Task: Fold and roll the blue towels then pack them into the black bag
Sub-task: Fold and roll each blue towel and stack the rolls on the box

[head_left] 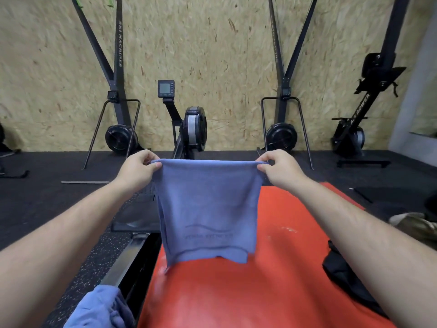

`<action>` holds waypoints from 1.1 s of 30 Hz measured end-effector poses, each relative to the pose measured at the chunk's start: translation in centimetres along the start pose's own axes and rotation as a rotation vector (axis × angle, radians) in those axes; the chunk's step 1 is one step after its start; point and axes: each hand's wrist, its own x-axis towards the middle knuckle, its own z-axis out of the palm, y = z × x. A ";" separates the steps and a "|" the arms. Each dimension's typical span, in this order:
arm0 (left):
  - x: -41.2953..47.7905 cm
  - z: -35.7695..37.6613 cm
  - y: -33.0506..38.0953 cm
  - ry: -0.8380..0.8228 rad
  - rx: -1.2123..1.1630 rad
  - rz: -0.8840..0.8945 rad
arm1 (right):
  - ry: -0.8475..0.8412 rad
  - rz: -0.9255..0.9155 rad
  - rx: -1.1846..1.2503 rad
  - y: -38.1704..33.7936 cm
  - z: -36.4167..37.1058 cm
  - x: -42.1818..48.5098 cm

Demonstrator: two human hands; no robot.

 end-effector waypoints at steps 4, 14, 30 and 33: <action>-0.8 0.5 -2.0 -0.070 -0.107 -0.015 | 0.001 0.003 0.061 1.7 0.8 -0.6; -13.2 6.1 -12.2 -0.351 -0.141 -0.252 | -0.288 0.100 -0.026 12.3 9.1 -11.4; -20.0 9.8 -15.7 -0.534 0.065 -0.104 | -0.448 -0.050 -0.264 15.1 13.5 -18.6; -20.1 10.7 -16.3 -0.656 0.275 -0.010 | -0.559 -0.135 -0.467 13.7 14.7 -18.9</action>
